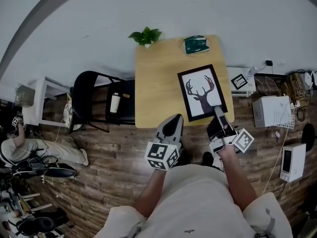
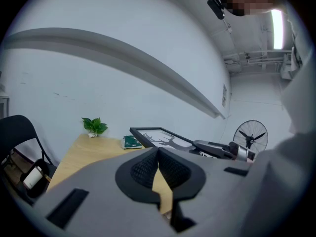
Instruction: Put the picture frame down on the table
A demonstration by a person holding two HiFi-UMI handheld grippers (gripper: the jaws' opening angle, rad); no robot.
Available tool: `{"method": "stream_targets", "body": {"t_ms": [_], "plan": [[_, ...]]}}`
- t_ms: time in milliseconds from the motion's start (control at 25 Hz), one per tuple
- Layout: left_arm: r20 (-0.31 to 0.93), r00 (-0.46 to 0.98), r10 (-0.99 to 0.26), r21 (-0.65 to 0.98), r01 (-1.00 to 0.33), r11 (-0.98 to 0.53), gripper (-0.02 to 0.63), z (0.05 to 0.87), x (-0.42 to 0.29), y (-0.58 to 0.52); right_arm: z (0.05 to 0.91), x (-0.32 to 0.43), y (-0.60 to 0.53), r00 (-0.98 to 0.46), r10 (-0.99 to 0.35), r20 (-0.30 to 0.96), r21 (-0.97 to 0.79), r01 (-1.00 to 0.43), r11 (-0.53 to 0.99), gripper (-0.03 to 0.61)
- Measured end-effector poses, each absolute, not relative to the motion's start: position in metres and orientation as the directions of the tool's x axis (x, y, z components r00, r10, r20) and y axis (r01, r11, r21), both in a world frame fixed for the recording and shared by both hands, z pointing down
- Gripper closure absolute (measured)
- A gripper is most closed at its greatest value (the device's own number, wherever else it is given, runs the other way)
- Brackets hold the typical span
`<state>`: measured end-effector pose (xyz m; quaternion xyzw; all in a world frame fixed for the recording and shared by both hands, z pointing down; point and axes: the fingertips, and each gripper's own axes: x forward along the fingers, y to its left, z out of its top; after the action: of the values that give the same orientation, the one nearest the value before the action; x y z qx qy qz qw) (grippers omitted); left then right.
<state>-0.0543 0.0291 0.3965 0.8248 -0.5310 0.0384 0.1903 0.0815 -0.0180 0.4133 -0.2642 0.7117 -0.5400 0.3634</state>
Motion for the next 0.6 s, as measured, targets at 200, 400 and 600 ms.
{"method": "stream_targets", "body": {"t_ms": [200,400,600], "plan": [[0.271,0.451,-0.85,0.289,-0.881,-0.375,0.606,0.399,-0.092,0.005,0.415,0.047,-0.038,-0.581,-0.785,-0.214,-0.966,0.006,0.259,0.518],[0.269,0.471,-0.84,0.293,-0.871,-0.395,0.606,0.401,-0.118,-0.008,0.422,0.027,-0.047,-0.554,-0.809,-0.199,-0.97,-0.009,0.244,0.518],[0.267,0.495,-0.827,0.296,-0.859,-0.419,0.606,0.404,-0.144,-0.021,0.424,0.005,-0.056,-0.527,-0.827,-0.198,-0.969,-0.021,0.245,0.518]]}}
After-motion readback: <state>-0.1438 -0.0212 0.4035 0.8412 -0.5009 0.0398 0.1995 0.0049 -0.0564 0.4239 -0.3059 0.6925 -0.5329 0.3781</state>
